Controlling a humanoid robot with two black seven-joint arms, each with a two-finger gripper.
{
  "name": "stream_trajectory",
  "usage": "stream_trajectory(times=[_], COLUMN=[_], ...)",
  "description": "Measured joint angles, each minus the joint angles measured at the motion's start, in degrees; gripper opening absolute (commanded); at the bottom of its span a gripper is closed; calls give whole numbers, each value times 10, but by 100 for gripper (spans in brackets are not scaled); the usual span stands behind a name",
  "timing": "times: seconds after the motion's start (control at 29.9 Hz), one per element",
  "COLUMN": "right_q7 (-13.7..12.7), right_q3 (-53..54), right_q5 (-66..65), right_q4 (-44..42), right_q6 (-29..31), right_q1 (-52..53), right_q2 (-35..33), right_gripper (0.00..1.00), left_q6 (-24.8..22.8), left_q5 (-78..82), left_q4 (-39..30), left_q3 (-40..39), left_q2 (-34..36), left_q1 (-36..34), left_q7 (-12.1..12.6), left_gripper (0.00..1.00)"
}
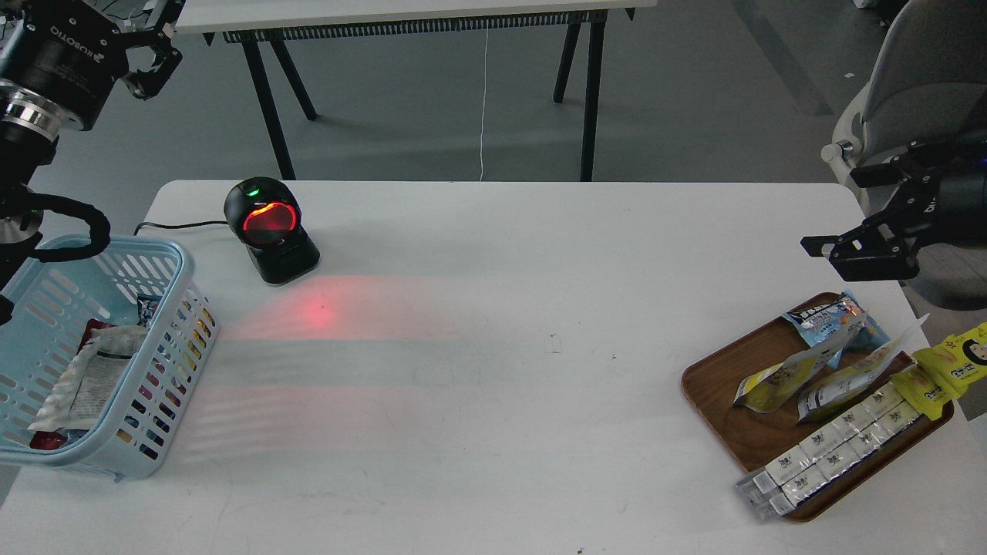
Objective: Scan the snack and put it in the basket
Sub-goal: 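Reach the right gripper down to the yellow-and-white snack pouch on the tray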
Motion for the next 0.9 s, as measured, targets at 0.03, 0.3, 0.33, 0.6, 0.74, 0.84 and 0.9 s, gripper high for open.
stream_trajectory(times=[0.03,0.3,0.33,0.6,0.74,0.84,0.9], right_q7=[0,0,0,0,0,0,0], right_q3=[-1,-4,-5,-23,-31,-32,-32], right_q5=[-13,-28,-28,-28,-28,-28,-28], right_q4=[8,33,34,35,35,35,36], right_q6=[0,0,0,0,0,0,0], right_q1=[-2,-5,-5,-11,-15,-16,-16], right_q2=[1,-7,-11,-21,-19,-17,-18], right_gripper=[100,100,100,100,100,100,100], left_q6=[0,0,0,0,0,0,0], left_q5=[0,0,0,1,1,2,2], left_q4=[0,0,0,1,3,5,6], left_q3=[0,1,1,2,3,4,4], left_q2=[0,-1,-1,-7,-11,-15,-17], left_q1=[0,2,2,3,3,3,3], left_q7=[0,0,0,0,0,0,0], left_gripper=[100,100,100,100,100,100,100])
